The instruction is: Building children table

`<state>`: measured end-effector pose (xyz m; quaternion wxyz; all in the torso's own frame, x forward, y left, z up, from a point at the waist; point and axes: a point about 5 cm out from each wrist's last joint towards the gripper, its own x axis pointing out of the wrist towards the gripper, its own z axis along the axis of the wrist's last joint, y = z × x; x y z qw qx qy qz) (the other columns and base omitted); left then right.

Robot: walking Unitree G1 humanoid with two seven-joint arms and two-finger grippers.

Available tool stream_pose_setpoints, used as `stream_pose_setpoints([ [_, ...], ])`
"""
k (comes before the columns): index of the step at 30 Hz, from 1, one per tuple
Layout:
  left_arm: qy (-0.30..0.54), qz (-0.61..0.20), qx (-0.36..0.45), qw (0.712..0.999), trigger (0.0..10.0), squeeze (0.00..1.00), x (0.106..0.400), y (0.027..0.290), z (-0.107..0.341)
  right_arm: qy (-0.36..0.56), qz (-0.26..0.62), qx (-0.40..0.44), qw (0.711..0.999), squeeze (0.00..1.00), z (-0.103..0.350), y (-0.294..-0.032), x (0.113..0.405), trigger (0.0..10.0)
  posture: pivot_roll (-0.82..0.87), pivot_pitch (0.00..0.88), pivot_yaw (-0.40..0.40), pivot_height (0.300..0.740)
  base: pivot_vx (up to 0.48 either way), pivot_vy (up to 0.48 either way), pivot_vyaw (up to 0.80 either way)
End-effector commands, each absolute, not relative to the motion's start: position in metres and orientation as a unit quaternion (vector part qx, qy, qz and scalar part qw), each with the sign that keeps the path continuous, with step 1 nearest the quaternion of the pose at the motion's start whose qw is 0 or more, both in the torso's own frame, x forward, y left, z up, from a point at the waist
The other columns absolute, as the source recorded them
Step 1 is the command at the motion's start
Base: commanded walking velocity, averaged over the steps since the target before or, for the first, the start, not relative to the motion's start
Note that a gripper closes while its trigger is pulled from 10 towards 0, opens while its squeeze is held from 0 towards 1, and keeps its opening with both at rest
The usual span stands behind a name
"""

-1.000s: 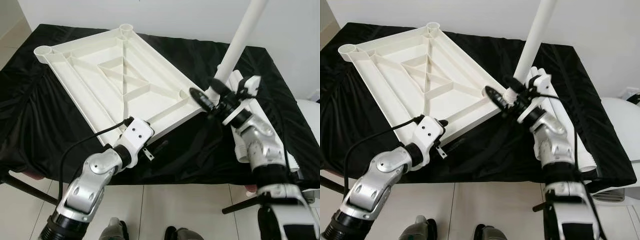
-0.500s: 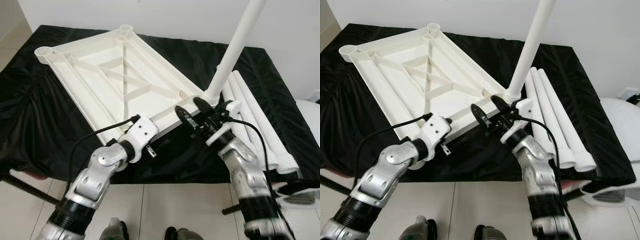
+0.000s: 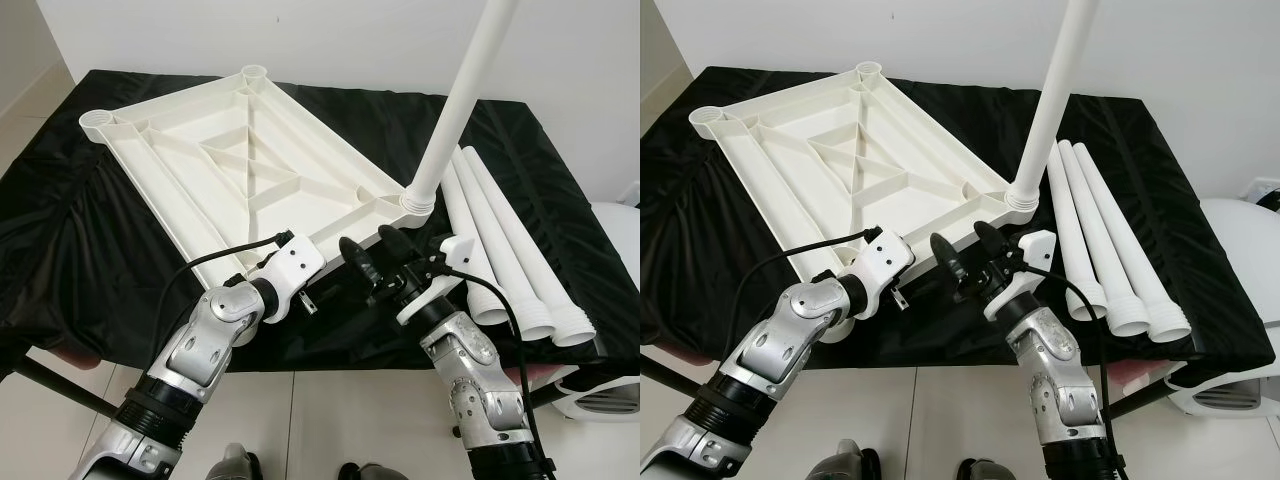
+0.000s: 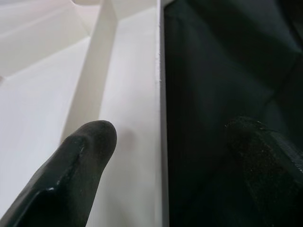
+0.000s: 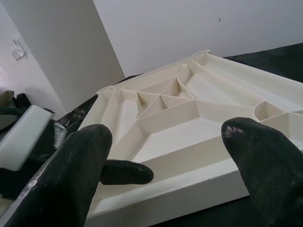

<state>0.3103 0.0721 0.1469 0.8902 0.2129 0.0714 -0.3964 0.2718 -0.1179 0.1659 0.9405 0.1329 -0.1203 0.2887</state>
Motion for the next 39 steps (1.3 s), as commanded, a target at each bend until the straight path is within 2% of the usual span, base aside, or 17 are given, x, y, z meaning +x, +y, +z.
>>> stream_pose_setpoints([
  [1, 0.138, -0.395, 0.208, 0.884, 10.0, 0.0, 0.309, 0.077, 0.126, -0.116, 0.285, 0.132, 0.942, 0.0, 0.166, -0.118, 0.269, 10.0, -0.08, 0.083, 0.004, 0.74, 0.0, 0.0, 0.0],
  [6, 0.156, -0.381, 0.186, 0.892, 10.0, 0.0, 0.317, 0.077, 0.132, -0.118, 0.282, 0.13, 0.943, 0.0, 0.167, -0.117, 0.268, 10.0, -0.07, 0.089, 0.013, 0.74, 0.0, 0.0, 0.0],
  [8, 0.16, -0.372, 0.15, 0.902, 10.0, 0.0, 0.326, 0.074, 0.139, -0.118, 0.276, 0.127, 0.945, 0.0, 0.167, -0.116, 0.266, 10.0, -0.07, 0.093, 0.018, 0.74, 0.0, 0.0, 0.0],
  [16, 0.174, -0.364, 0.148, 0.903, 10.0, 0.0, 0.333, 0.068, 0.141, -0.119, 0.267, 0.125, 0.948, 0.0, 0.167, -0.118, 0.264, 10.0, -0.08, 0.098, 0.025, 0.74, 0.0, 0.0, 0.0],
  [27, 0.219, -0.414, 0.181, 0.865, 10.0, 0.0, 0.33, 0.055, 0.133, -0.123, 0.244, 0.12, 0.954, 0.0, 0.168, -0.123, 0.262, 10.0, -0.09, 0.101, 0.06, 0.74, 0.0, 0.0, 0.0],
  [28, 0.224, -0.42, 0.184, 0.86, 7.8, 0.0, 0.329, 0.054, 0.131, -0.123, 0.243, 0.121, 0.955, 0.0, 0.169, -0.123, 0.262, 10.0, -0.09, 0.1, 0.065, 0.74, 0.0, 0.0, 0.0],
  [30, 0.227, -0.423, 0.184, 0.858, 7.8, 0.0, 0.329, 0.054, 0.13, -0.123, 0.242, 0.121, 0.955, 0.0, 0.169, -0.122, 0.262, 10.0, -0.09, 0.1, 0.066, 0.74, 0.0, 0.0, 0.0],
  [31, 0.231, -0.424, 0.184, 0.856, 4.9, 0.0, 0.329, 0.054, 0.129, -0.124, 0.241, 0.121, 0.955, 0.0, 0.169, -0.122, 0.262, 10.0, -0.1, 0.098, 0.071, 0.74, 0.0, 0.0, 0.0],
  [32, 0.235, -0.425, 0.18, 0.855, 3.6, 0.0, 0.328, 0.054, 0.129, -0.124, 0.241, 0.121, 0.955, 0.0, 0.169, -0.122, 0.262, 10.0, -0.1, 0.098, 0.071, 0.74, 0.0, 0.0, 0.0],
  [34, 0.239, -0.425, 0.178, 0.855, 3.6, 0.0, 0.329, 0.054, 0.129, -0.124, 0.24, 0.121, 0.955, 0.0, 0.169, -0.122, 0.262, 10.0, -0.1, 0.098, 0.071, 0.74, 0.0, 0.0, 0.0],
  [35, 0.25, -0.418, 0.179, 0.855, 0.0, 0.0, 0.329, 0.057, 0.126, -0.125, 0.237, 0.123, 0.955, 0.0, 0.169, -0.122, 0.261, 10.0, -0.1, 0.097, 0.08, 0.74, 0.0, 0.0, 0.0],
  [39, 0.258, -0.405, 0.17, 0.861, 0.0, 0.0, 0.332, 0.06, 0.126, -0.126, 0.235, 0.124, 0.956, 0.0, 0.169, -0.121, 0.26, 10.0, -0.1, 0.101, 0.083, 0.74, 0.0, 0.0, 0.0],
])
